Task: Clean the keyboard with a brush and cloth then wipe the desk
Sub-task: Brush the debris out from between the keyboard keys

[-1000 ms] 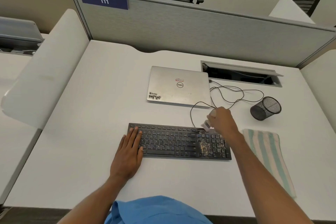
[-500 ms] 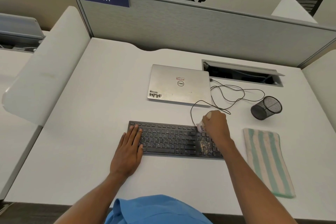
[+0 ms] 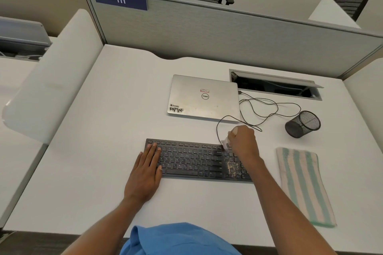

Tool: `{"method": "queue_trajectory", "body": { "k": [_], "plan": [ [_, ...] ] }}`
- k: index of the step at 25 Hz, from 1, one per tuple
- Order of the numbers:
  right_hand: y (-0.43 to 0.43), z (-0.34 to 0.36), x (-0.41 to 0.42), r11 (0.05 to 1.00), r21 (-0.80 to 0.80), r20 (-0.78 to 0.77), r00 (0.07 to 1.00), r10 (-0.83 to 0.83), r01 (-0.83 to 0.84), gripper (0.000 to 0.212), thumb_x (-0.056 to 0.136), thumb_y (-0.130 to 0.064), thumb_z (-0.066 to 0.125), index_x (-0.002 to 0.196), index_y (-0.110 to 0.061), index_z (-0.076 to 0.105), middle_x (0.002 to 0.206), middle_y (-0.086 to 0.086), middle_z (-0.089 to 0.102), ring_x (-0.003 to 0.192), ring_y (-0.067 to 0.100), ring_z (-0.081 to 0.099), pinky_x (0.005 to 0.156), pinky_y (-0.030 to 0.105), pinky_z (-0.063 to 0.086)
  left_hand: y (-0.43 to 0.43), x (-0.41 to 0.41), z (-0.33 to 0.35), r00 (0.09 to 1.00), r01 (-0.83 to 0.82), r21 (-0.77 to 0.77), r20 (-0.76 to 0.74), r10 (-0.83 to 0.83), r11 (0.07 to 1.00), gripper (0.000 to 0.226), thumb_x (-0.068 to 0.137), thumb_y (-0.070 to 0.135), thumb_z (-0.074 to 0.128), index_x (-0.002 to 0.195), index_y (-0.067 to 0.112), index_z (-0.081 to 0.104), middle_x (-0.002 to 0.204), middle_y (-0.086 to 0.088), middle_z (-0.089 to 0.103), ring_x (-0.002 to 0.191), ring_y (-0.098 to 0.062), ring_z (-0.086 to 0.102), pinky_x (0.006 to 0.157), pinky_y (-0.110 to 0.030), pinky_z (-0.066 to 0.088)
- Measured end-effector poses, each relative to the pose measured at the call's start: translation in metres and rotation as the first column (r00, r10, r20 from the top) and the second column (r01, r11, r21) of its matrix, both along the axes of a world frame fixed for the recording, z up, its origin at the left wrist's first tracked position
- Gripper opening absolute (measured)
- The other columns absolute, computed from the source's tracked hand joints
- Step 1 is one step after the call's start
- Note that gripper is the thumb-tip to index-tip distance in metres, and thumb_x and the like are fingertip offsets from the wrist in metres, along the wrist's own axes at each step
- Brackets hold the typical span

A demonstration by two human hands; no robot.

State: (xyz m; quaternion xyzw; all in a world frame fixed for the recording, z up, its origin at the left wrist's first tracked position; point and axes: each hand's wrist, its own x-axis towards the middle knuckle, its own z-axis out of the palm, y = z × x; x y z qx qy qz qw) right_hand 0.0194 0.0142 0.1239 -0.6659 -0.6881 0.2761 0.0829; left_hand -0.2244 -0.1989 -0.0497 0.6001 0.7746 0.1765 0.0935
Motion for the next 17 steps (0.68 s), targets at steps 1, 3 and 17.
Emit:
{"method": "queue_trajectory", "body": {
  "k": [1,3,17],
  "plan": [
    [-0.003,0.0,-0.003,1.0,0.011,-0.019,1.0,-0.009,0.009,0.035,0.097,-0.012,0.055,0.069,0.01,0.059,0.061,0.013,0.065,0.051,0.012,0.064,0.04,0.021,0.044,0.0,0.0,0.0,1.0,-0.001,0.002,-0.001,0.001,1.0,0.063,0.108,0.036,0.03,0.167,0.014,0.027,0.176,-0.001,0.017,0.164,-0.016,0.007,0.131,-0.037,0.009],
    [-0.01,-0.004,-0.006,1.0,-0.001,-0.046,0.999,0.0,-0.001,0.037,0.099,-0.011,0.055,0.065,0.005,0.058,0.055,0.007,0.058,0.049,0.01,0.057,0.035,0.014,0.031,0.0,0.0,0.001,1.0,0.001,-0.001,0.0,-0.001,1.0,0.063,0.108,0.036,0.03,0.167,0.014,0.026,0.176,-0.001,0.017,0.164,-0.016,0.007,0.131,-0.037,0.009],
    [-0.009,-0.009,0.0,0.999,0.039,0.026,0.999,-0.031,0.03,0.034,0.098,-0.016,0.056,0.077,0.008,0.067,0.072,0.017,0.068,0.061,0.025,0.056,0.046,0.024,0.031,-0.001,0.0,0.001,1.0,0.001,0.006,0.006,-0.001,1.0,0.063,0.109,0.037,0.03,0.167,0.014,0.025,0.176,-0.001,0.016,0.164,-0.015,0.006,0.131,-0.035,0.008]
  ]
}}
